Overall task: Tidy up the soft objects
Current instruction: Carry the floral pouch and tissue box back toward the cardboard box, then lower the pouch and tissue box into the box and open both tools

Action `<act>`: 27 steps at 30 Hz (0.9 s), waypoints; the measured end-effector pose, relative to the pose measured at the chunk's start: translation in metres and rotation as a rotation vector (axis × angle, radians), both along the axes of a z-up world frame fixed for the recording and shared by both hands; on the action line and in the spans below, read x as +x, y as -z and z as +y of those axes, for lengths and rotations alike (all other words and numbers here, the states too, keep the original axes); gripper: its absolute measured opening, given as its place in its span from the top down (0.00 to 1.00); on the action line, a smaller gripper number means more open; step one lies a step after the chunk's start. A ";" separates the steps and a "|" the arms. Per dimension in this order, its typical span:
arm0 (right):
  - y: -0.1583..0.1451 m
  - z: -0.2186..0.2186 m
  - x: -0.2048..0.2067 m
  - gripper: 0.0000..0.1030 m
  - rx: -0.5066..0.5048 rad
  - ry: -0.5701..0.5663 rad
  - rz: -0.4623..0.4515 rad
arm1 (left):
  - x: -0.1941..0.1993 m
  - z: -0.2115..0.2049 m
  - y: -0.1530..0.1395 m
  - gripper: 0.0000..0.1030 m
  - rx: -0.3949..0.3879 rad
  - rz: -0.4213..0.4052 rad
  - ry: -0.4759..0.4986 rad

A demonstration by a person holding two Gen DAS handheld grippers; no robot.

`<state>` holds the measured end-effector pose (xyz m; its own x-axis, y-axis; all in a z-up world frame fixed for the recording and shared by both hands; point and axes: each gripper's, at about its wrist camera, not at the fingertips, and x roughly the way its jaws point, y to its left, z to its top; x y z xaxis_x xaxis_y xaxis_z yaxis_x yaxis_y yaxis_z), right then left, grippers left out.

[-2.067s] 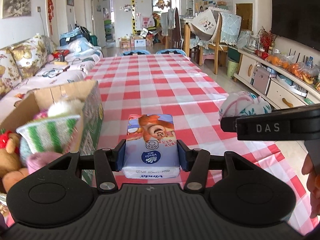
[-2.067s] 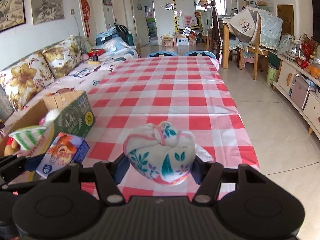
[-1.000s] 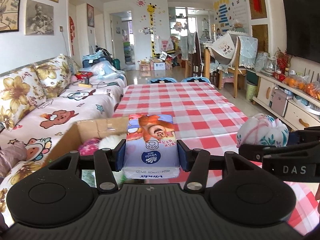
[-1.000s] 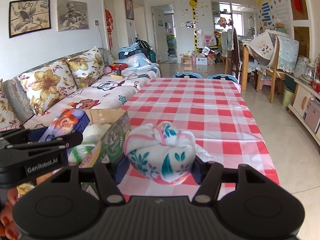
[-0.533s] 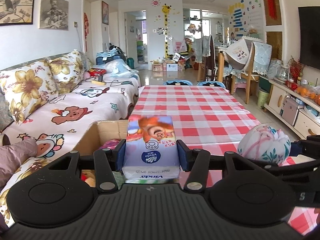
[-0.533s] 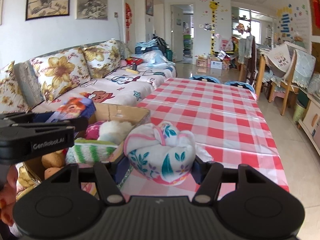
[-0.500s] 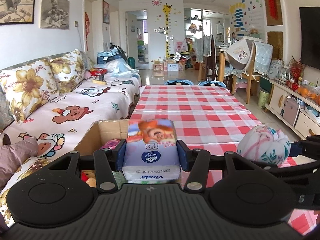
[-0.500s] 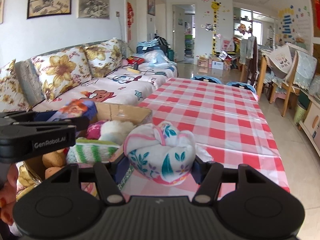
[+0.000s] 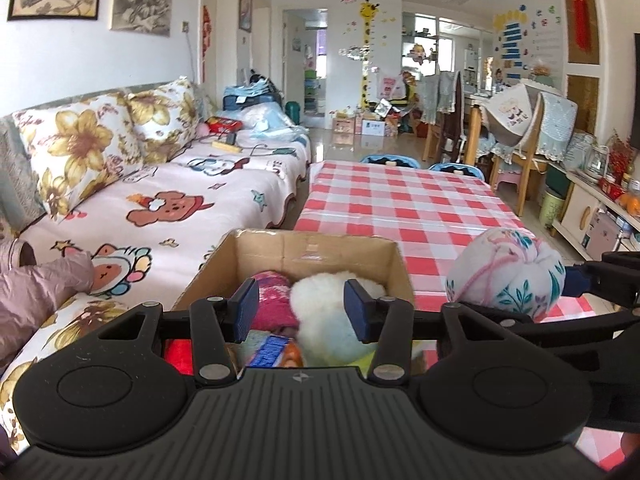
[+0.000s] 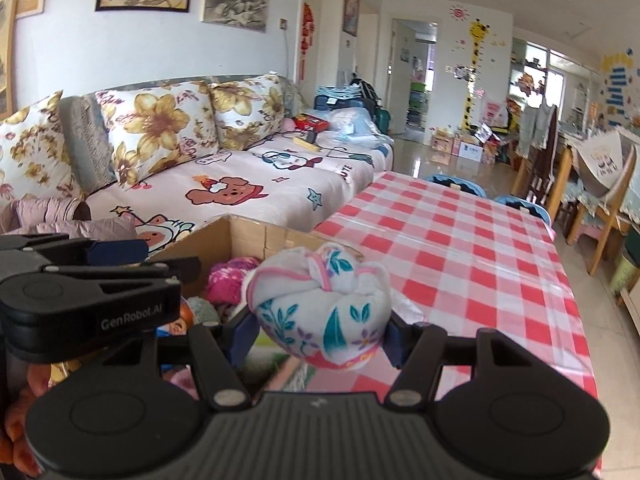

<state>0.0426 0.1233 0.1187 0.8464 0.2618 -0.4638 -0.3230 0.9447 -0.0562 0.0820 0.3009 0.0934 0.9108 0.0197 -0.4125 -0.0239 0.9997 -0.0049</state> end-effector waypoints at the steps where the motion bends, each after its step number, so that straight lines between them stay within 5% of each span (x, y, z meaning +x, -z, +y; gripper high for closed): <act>1: 0.000 0.003 0.003 0.39 -0.002 -0.006 0.001 | 0.001 0.001 0.000 0.48 -0.004 0.005 -0.008; 20: 0.016 0.051 0.050 0.39 -0.051 -0.100 0.004 | 0.013 0.030 0.006 0.46 -0.039 0.068 -0.137; 27: 0.023 0.059 0.064 0.37 -0.062 -0.118 -0.005 | 0.016 0.040 0.006 0.31 -0.061 0.075 -0.174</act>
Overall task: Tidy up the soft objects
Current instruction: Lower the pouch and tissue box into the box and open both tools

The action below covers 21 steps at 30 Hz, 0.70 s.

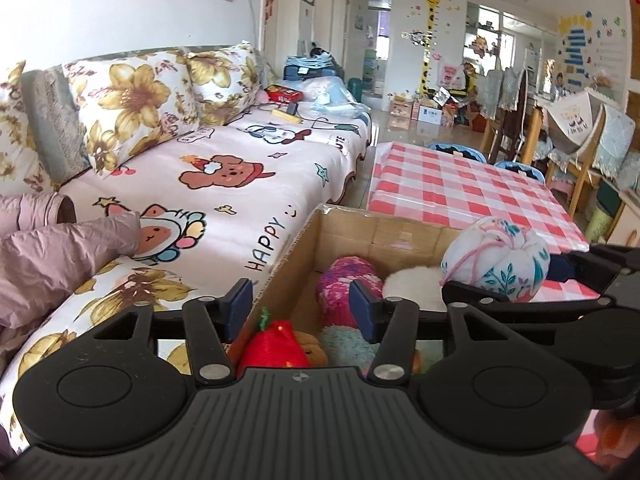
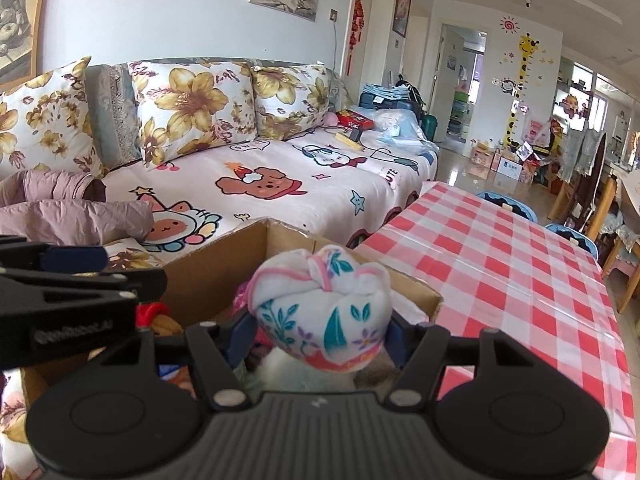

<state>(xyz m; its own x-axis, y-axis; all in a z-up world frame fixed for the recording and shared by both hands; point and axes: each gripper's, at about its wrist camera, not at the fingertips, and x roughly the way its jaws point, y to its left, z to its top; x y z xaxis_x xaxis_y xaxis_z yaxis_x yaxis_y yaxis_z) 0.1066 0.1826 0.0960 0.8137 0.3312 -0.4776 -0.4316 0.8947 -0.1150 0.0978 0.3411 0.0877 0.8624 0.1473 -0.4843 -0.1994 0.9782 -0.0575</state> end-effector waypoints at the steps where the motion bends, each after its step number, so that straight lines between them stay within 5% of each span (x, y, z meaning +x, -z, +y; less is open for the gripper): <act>1: 0.001 0.001 0.001 0.37 -0.002 -0.002 0.001 | -0.001 0.002 -0.001 0.26 -0.012 -0.003 -0.004; 8: 0.010 0.020 0.011 0.37 -0.020 -0.035 0.012 | -0.004 0.004 -0.005 0.04 -0.007 -0.034 -0.020; 11: 0.014 0.025 0.016 0.33 -0.032 -0.053 0.025 | -0.004 0.007 -0.006 0.02 -0.014 -0.047 -0.025; 16: 0.011 0.024 0.012 0.11 -0.041 -0.041 -0.009 | -0.002 0.009 -0.005 0.00 -0.019 -0.061 -0.033; 21: 0.001 0.012 0.005 0.11 -0.038 0.016 -0.054 | -0.002 0.007 -0.003 0.00 -0.016 -0.057 -0.035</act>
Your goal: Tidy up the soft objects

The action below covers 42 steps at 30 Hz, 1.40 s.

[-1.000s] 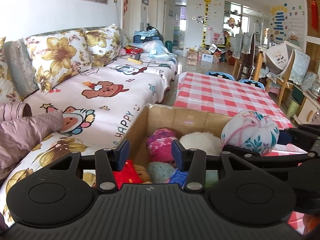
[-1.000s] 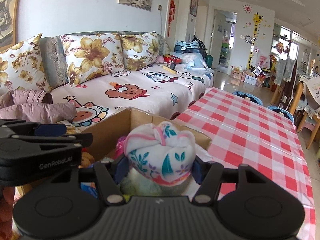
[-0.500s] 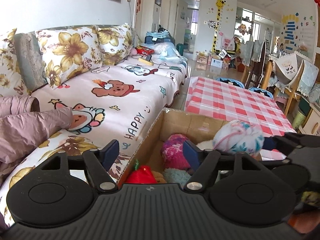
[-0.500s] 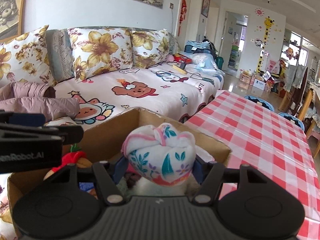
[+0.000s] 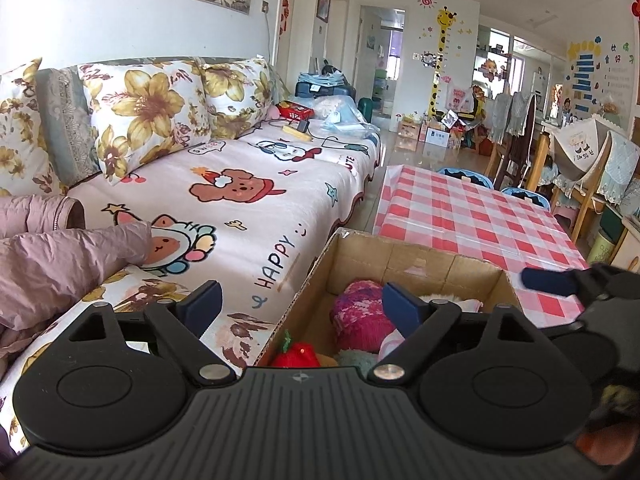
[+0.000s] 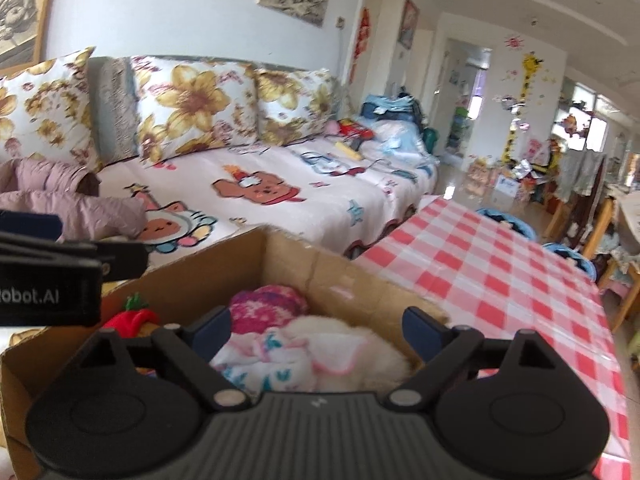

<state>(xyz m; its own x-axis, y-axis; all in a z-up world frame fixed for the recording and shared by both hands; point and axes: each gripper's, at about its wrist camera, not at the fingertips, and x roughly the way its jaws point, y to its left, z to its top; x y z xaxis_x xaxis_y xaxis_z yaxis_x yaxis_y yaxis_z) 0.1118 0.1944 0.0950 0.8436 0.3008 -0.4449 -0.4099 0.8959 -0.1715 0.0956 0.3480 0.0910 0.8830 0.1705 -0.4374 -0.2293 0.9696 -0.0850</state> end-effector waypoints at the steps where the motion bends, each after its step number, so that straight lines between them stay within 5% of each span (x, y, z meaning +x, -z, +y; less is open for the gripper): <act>1: -0.001 -0.003 -0.001 0.10 0.003 0.018 -0.009 | -0.001 0.000 0.000 0.00 0.000 -0.001 0.000; 13: -0.008 -0.047 -0.023 0.02 0.116 0.234 0.008 | -0.010 -0.008 0.002 0.00 0.023 -0.005 0.056; 42: 0.008 -0.075 -0.105 0.02 0.261 0.356 0.119 | -0.051 -0.026 0.011 0.00 0.026 0.005 0.178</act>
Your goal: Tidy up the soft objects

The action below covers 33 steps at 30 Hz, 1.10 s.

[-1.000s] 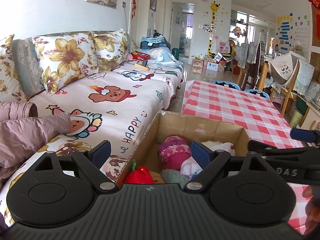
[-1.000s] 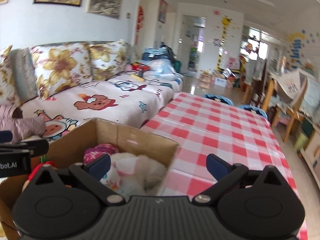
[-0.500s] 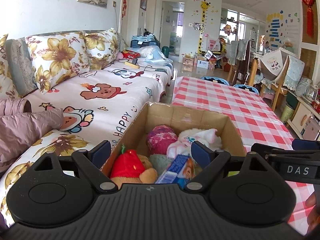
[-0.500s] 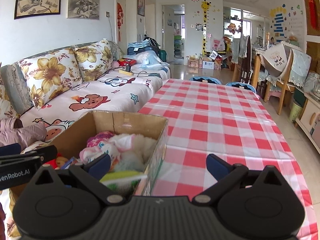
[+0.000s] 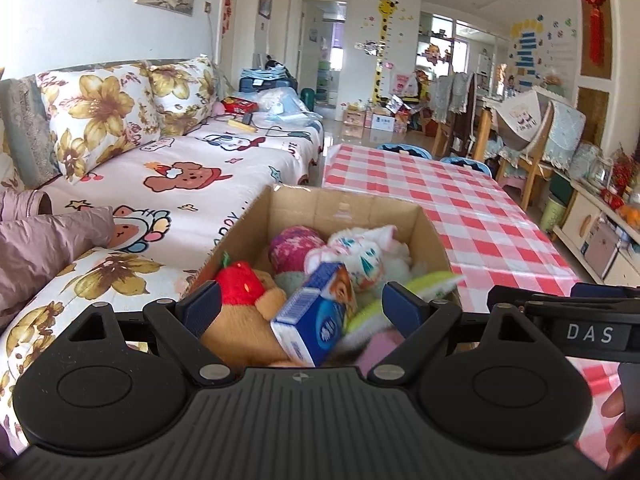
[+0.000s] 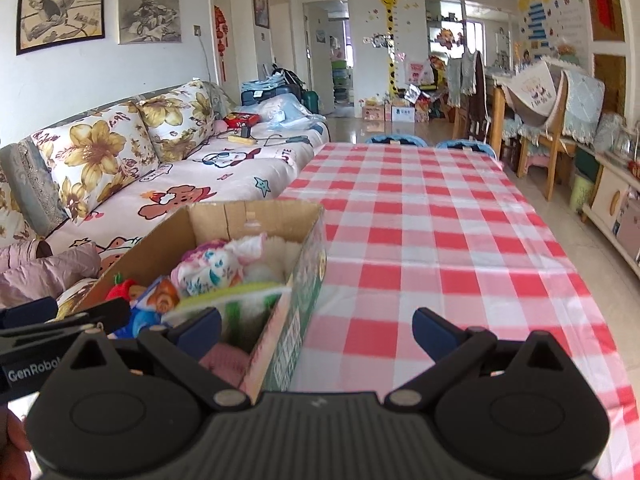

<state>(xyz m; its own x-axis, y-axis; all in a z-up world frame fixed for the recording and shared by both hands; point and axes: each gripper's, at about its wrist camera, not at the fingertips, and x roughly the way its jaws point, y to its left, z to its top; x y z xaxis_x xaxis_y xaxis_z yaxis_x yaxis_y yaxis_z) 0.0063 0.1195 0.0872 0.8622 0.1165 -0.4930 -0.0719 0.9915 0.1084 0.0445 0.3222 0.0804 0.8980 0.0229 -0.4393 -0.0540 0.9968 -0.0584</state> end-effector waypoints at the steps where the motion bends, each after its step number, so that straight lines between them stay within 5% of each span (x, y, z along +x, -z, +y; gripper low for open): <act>1: 0.002 -0.002 -0.004 0.02 0.011 0.006 0.007 | -0.001 0.000 0.000 0.00 0.007 -0.001 0.003; 33: 0.010 0.004 -0.078 0.03 -0.011 0.054 -0.051 | -0.035 0.003 0.010 0.00 0.074 -0.085 0.045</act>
